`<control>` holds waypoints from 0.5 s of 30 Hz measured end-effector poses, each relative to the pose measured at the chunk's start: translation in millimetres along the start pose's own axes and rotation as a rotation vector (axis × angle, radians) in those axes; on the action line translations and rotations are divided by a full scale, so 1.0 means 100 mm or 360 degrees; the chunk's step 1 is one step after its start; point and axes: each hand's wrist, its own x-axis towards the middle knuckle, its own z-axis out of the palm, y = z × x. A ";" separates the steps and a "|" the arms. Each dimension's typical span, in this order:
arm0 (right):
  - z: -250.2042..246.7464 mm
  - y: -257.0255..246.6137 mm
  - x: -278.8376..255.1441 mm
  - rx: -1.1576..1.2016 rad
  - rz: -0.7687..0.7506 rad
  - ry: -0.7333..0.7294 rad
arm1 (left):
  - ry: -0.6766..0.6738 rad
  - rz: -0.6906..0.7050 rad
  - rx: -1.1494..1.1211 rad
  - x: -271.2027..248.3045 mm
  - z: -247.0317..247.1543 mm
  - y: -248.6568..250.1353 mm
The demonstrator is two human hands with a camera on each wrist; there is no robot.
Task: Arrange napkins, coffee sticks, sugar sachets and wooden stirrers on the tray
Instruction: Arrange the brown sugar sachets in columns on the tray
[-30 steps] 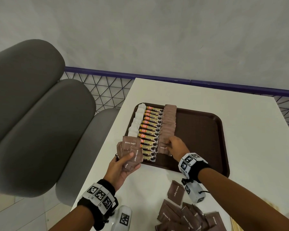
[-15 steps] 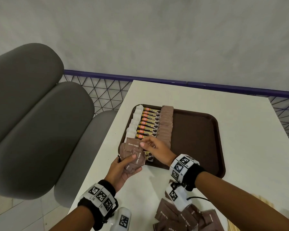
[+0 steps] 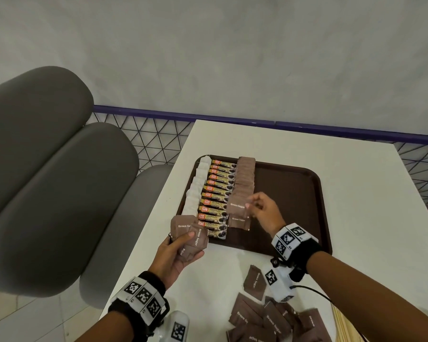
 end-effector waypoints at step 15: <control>0.14 0.34 -0.07 -0.0732 0.0154 0.0148 | -0.0049 -0.0067 -0.0069 0.09 0.03 -0.01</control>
